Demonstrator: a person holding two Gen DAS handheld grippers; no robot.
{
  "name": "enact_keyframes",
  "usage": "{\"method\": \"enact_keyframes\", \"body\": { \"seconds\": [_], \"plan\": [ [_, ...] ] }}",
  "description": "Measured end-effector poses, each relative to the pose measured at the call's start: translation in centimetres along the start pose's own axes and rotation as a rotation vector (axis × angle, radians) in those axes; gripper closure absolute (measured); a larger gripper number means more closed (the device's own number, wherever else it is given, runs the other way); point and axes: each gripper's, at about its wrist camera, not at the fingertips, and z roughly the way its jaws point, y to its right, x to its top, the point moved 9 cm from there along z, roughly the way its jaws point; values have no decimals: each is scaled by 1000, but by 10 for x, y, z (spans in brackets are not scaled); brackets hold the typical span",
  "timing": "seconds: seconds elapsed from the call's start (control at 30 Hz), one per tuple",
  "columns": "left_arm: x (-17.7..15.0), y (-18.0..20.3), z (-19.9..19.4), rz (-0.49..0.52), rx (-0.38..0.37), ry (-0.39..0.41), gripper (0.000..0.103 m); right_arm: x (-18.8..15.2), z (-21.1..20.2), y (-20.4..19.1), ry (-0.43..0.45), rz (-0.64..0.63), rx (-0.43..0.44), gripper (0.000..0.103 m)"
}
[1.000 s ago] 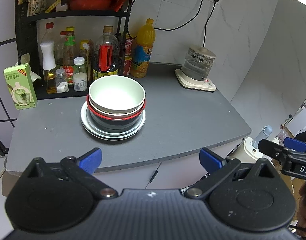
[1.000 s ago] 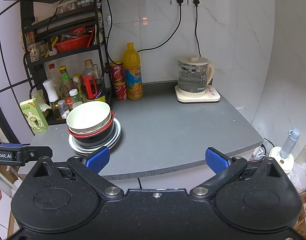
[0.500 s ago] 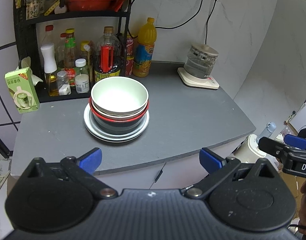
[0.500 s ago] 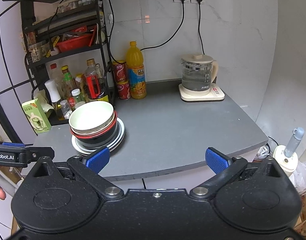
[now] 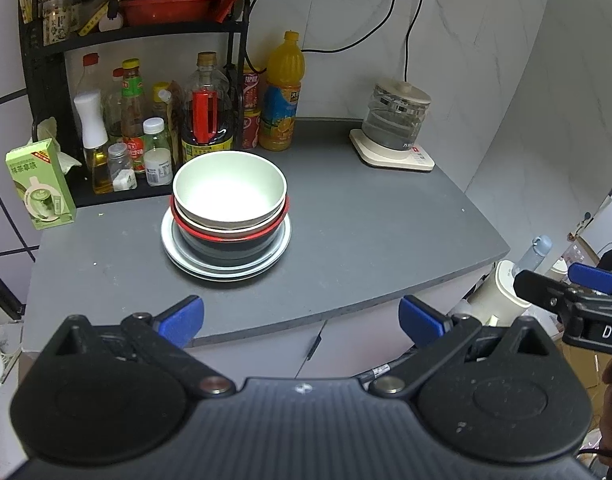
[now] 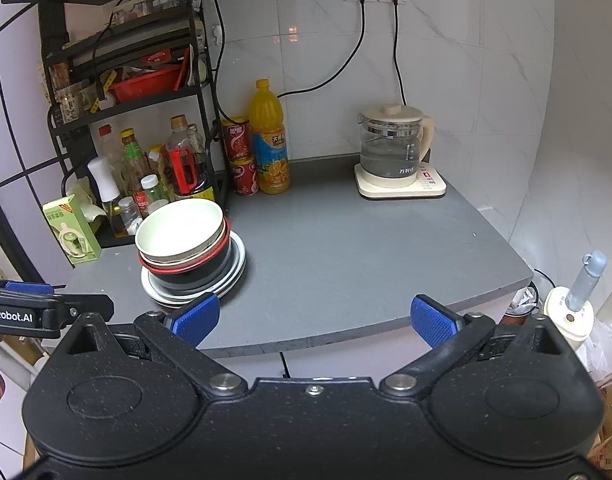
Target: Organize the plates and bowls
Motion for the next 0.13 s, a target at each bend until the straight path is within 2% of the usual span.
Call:
{"method": "enact_keyframes", "body": {
  "seconds": [0.13],
  "plan": [
    [1, -2, -7, -5, 10, -4, 0, 2, -1, -3, 0, -5, 15, 0]
  ]
}}
